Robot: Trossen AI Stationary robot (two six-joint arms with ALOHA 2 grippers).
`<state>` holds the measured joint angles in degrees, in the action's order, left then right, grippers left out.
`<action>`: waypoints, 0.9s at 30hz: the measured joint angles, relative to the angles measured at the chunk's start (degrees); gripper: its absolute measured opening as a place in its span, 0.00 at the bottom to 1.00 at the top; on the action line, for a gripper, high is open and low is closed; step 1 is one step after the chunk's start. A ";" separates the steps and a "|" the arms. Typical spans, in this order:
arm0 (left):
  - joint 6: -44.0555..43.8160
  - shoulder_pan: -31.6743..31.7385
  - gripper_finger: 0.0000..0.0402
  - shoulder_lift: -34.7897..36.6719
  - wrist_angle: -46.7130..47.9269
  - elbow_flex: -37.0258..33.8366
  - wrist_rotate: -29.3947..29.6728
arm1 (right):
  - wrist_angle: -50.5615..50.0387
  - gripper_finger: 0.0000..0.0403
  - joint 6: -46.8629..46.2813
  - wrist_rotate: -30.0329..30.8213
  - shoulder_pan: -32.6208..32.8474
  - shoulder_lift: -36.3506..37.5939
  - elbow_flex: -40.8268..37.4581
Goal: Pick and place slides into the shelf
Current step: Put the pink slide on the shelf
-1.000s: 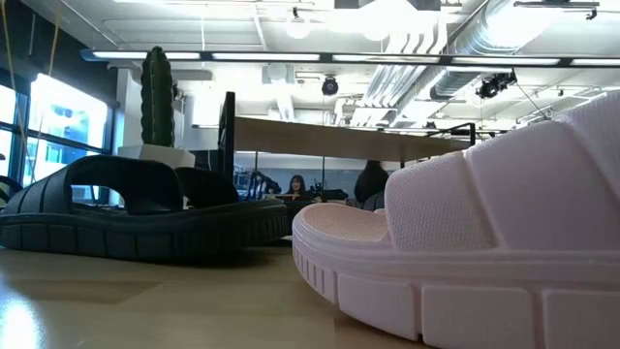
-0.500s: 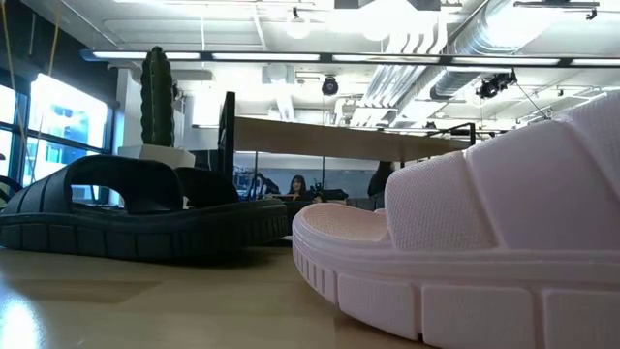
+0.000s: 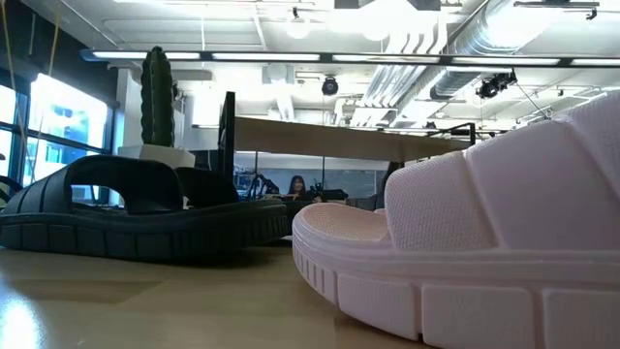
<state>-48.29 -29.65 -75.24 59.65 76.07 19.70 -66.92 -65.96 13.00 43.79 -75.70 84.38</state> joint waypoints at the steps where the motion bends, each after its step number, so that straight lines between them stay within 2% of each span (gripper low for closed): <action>1: 0.00 0.00 0.01 0.00 -0.31 0.00 0.00 | -3.72 0.00 -1.35 1.88 2.01 -0.81 0.00; 4: 0.00 0.00 0.01 0.00 -0.82 0.00 0.00 | -10.69 0.00 -2.90 9.98 8.20 -2.75 -0.02; 7: 0.00 0.00 0.01 0.00 -1.18 0.00 0.00 | -11.58 0.00 -0.29 16.63 13.41 -5.10 -0.02; 12: 0.00 0.00 0.01 0.00 -1.22 0.00 0.01 | -12.93 0.00 17.78 16.79 17.26 -10.56 -0.02; 16: 0.00 0.00 0.01 0.00 -1.22 -0.02 0.02 | -11.69 0.01 24.77 20.06 17.01 -16.20 -0.02; 19: 0.00 0.00 0.01 0.00 -1.22 -0.02 0.00 | -11.22 0.07 29.85 20.85 15.69 -20.87 -0.07; 27: 0.00 0.00 0.01 0.00 -1.24 -0.02 0.02 | -11.50 0.33 30.03 31.02 12.43 -29.98 -0.11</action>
<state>-48.29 -29.65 -75.24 58.41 76.05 19.73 -78.42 -35.93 44.02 56.22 -105.68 84.27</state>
